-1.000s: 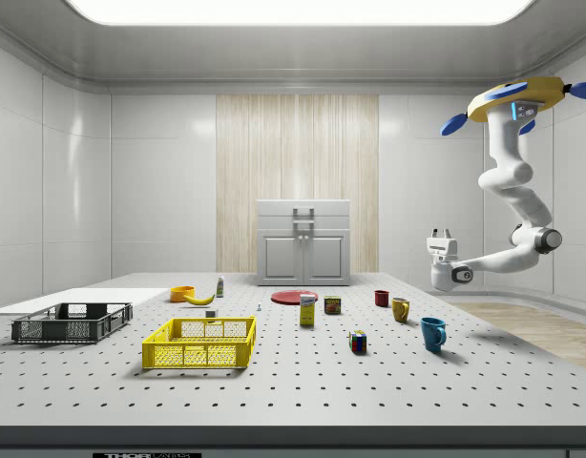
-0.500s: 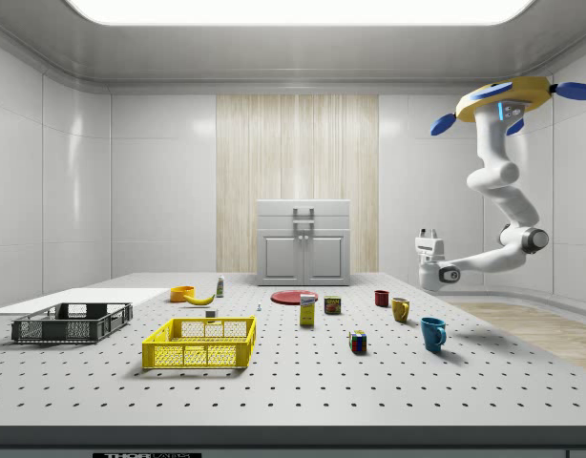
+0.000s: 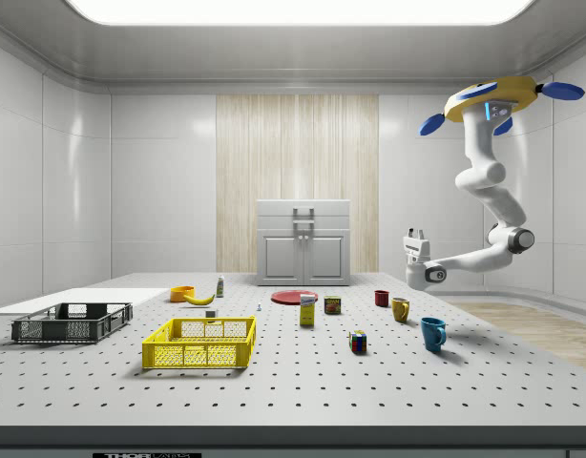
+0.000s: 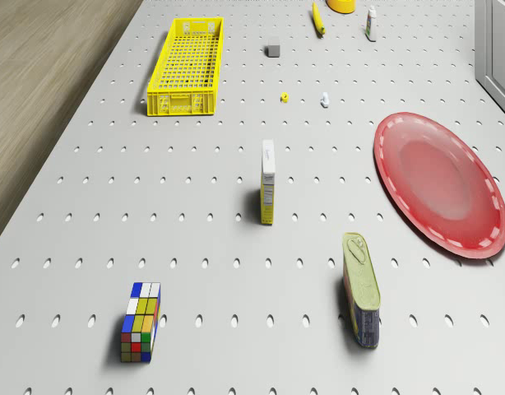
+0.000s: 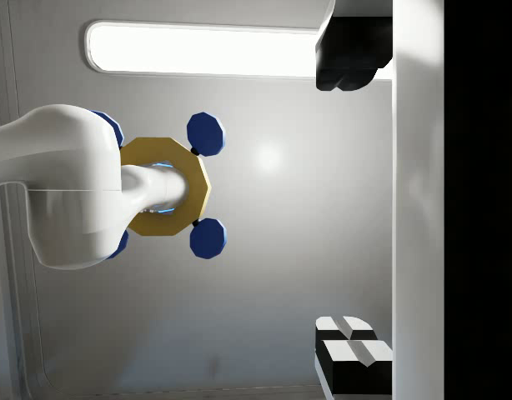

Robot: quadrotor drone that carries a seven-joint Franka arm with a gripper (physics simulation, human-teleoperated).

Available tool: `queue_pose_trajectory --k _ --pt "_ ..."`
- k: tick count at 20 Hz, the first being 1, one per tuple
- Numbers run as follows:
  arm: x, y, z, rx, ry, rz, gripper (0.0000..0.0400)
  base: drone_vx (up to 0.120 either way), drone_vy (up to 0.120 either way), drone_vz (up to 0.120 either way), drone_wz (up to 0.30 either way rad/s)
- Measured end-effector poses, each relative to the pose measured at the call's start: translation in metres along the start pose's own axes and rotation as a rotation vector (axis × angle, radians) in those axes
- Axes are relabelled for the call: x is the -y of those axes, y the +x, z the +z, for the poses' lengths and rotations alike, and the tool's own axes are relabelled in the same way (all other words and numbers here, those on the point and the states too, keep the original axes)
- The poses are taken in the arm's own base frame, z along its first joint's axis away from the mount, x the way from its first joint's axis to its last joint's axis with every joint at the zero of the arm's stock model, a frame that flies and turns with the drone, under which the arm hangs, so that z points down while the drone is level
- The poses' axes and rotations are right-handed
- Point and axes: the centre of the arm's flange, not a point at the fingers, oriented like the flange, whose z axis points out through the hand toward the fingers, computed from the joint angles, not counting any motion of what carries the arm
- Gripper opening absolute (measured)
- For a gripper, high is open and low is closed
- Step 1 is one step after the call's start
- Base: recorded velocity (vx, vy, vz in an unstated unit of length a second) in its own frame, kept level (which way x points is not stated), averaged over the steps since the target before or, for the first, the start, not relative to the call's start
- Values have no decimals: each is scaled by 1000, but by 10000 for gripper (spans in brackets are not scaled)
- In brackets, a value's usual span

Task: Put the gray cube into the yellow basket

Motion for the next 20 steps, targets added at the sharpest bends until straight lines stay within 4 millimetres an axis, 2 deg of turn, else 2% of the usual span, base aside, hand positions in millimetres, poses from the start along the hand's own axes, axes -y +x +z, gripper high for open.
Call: queue_pose_trajectory --k 7,12,15,18,20 --pt "14 -15 2 -151 -144 -4 400 120 0 0 0" --pt "38 -40 17 -422 -411 -11 400 120 0 0 0" --pt "57 -59 45 -696 -685 -18 400 120 0 0 0" --pt "68 -71 91 -1045 -1037 -26 400 120 0 0 0" --pt "65 -70 125 -1287 -1281 -32 400 120 0 0 0"
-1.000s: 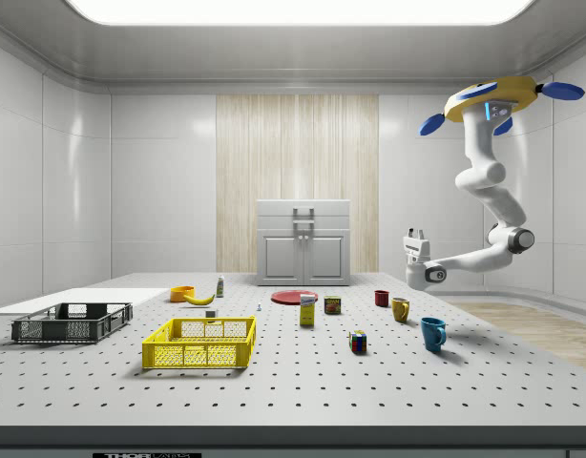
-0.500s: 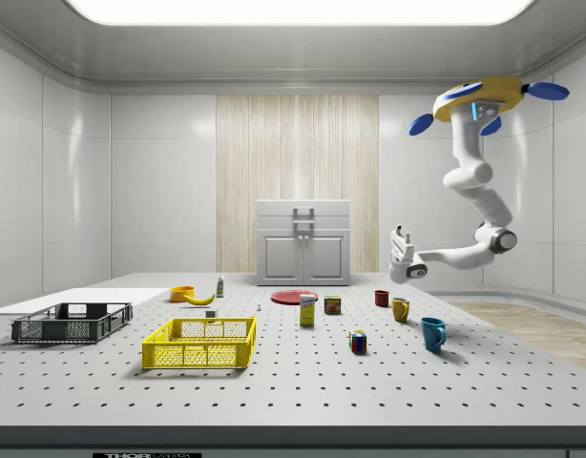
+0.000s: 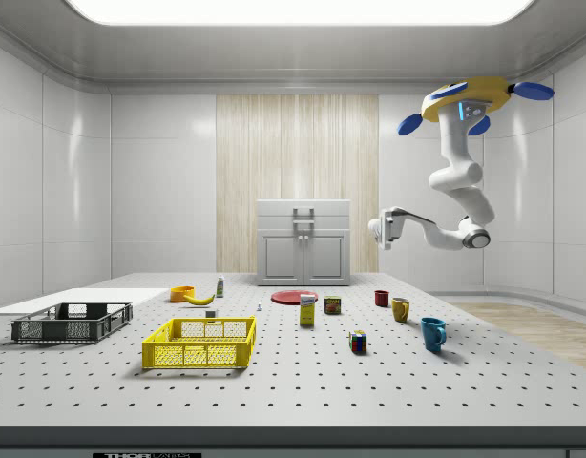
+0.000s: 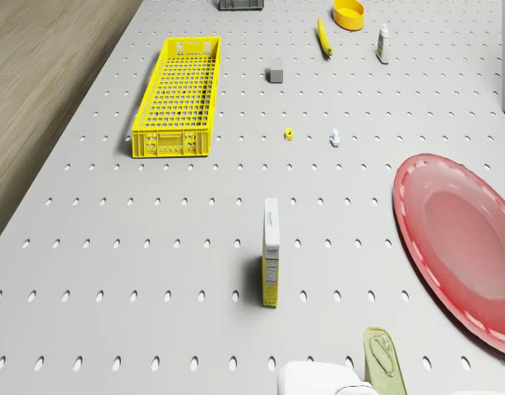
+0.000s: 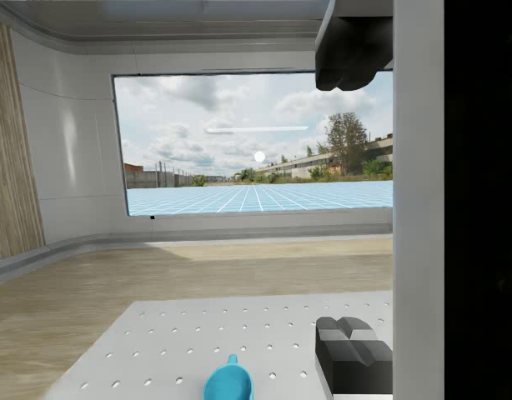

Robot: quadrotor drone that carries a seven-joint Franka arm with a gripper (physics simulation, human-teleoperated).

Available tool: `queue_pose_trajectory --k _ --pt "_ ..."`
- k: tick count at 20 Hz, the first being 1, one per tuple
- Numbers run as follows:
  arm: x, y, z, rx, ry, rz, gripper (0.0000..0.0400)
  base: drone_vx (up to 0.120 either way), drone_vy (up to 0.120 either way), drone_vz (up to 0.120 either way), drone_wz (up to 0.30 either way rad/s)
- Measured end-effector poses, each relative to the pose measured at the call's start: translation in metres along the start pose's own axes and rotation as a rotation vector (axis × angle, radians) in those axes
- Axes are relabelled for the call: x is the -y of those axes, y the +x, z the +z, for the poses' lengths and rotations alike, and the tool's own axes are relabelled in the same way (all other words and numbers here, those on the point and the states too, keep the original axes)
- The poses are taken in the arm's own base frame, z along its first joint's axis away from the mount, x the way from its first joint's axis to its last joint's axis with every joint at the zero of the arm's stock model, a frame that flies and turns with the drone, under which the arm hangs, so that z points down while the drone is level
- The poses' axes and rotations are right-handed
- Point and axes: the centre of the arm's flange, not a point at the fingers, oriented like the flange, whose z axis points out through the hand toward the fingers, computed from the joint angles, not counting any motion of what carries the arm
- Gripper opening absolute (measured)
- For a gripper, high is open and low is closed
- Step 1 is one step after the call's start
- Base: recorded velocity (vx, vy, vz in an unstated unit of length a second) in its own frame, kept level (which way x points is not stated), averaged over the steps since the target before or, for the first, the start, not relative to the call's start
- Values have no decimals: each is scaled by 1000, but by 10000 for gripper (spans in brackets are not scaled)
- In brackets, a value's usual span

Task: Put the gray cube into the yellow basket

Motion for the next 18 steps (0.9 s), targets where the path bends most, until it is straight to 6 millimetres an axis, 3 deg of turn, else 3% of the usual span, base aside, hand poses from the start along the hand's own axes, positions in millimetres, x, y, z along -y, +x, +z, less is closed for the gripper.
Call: queue_pose_trajectory --k 3,7,12,18 --pt "30 -30 10 -314 -316 -10 400 120 0 0 0" --pt "51 -52 32 -589 -589 -20 400 120 0 0 0" --pt "61 -63 51 -758 -752 -28 400 120 0 0 0" --pt "64 -66 60 -836 -826 -32 400 120 0 0 0"
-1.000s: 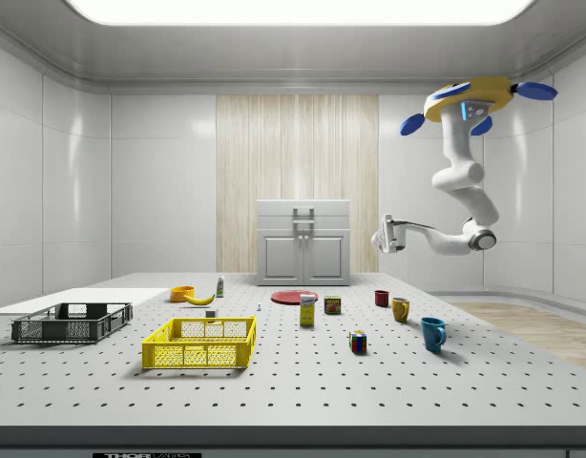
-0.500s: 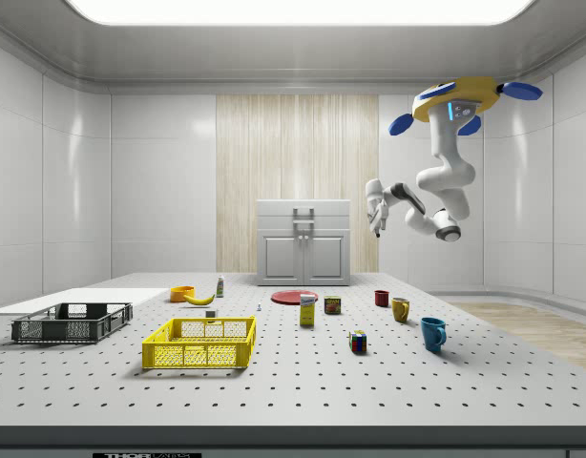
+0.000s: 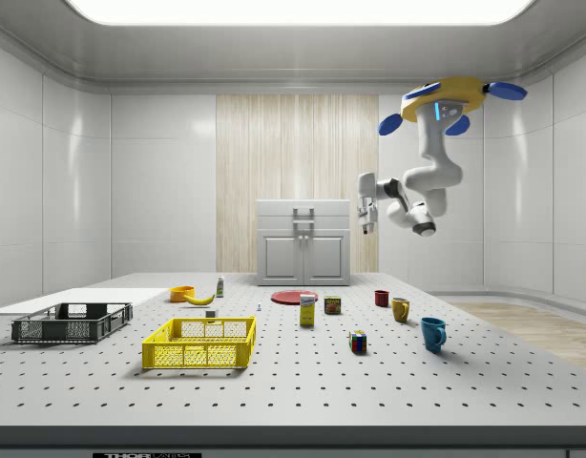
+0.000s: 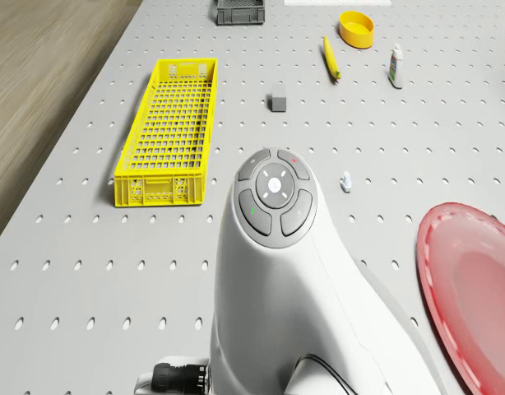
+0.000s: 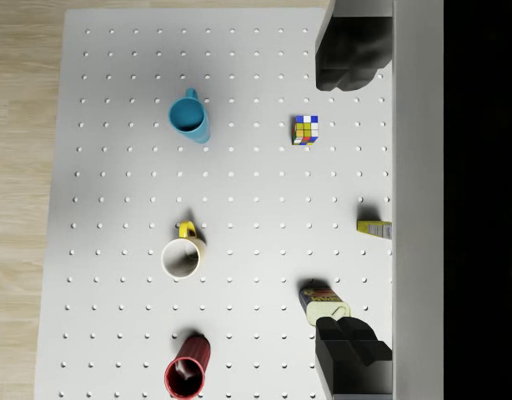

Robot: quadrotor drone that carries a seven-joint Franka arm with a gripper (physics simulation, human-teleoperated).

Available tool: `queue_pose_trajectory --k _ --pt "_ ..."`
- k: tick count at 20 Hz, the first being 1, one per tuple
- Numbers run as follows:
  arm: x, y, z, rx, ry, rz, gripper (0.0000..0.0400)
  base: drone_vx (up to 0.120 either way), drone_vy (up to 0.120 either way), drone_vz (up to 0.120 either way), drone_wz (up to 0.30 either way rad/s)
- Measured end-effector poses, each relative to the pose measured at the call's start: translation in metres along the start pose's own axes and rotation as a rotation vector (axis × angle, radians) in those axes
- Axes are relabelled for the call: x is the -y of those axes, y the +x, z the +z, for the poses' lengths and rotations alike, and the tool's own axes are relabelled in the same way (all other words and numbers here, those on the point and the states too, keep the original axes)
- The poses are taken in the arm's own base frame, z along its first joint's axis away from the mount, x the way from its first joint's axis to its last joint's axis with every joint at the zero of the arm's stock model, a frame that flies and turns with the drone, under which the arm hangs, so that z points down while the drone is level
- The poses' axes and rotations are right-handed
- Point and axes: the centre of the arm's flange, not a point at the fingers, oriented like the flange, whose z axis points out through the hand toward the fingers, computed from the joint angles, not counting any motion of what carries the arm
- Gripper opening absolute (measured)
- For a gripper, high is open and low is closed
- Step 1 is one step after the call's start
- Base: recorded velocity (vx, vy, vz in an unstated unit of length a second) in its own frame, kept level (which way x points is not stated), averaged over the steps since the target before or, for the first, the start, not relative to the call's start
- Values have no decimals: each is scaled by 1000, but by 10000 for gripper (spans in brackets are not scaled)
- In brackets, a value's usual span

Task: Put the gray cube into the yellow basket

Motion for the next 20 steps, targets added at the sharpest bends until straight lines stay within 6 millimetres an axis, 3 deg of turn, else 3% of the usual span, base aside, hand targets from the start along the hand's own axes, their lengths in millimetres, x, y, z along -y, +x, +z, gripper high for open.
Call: queue_pose_trajectory --k 2,11,20 --pt "1 -1 0 -12 -11 0 400 120 0 0 0" --pt "3 -3 0 -35 -32 -1 400 120 -120 0 0" --pt "4 -4 0 -39 -36 -1 400 120 -4 0 0"
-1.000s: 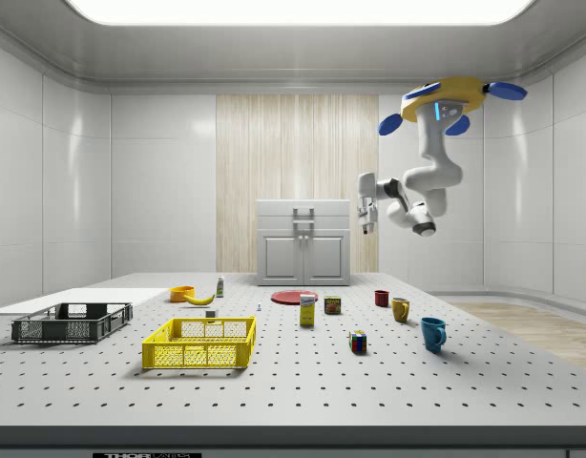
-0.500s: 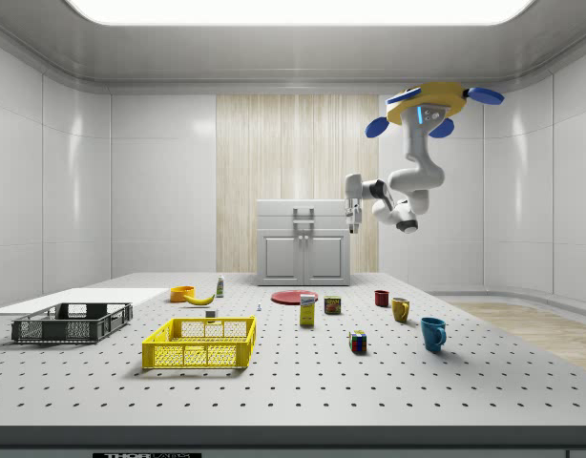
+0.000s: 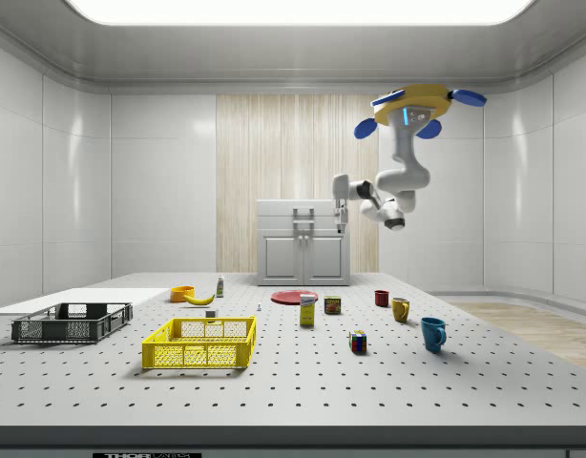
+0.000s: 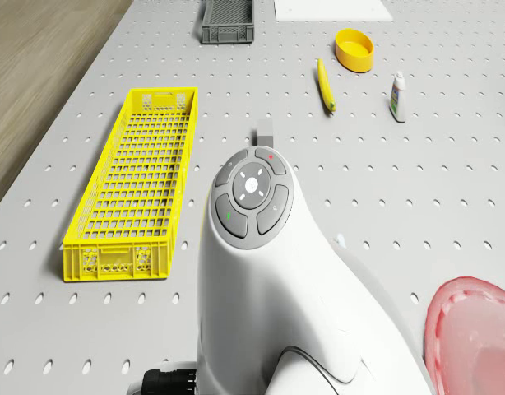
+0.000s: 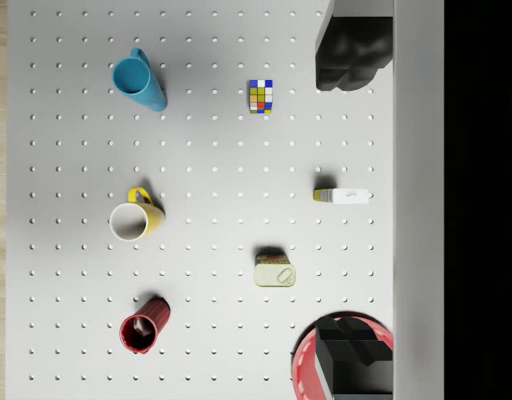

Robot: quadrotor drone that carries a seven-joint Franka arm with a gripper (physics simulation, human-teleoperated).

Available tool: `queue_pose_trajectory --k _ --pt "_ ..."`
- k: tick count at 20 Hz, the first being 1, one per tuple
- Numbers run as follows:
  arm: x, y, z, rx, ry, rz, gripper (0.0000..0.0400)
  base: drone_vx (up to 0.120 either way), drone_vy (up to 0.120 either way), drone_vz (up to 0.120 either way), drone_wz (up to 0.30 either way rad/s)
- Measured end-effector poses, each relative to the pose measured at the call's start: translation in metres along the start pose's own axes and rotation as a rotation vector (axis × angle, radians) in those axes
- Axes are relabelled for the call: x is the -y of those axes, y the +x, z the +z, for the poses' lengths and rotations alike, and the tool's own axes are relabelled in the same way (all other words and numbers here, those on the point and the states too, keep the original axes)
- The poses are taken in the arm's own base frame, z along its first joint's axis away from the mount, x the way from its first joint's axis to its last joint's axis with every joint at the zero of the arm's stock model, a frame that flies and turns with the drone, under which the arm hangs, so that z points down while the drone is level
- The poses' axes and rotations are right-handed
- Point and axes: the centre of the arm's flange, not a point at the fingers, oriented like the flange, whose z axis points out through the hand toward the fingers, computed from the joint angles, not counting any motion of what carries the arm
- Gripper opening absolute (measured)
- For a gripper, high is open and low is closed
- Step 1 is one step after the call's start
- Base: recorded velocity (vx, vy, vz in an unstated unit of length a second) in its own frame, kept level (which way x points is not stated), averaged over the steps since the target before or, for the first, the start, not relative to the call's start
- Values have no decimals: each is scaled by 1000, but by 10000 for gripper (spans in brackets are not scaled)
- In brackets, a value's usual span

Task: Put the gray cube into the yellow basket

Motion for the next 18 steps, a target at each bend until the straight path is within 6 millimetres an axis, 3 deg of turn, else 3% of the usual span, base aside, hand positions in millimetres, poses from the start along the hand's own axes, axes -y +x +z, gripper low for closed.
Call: queue_pose_trajectory --k 8,18 --pt "0 0 0 -1 -1 0 400 120 0 0 0" --pt "0 0 0 -1 -1 0 400 120 0 -116 0"
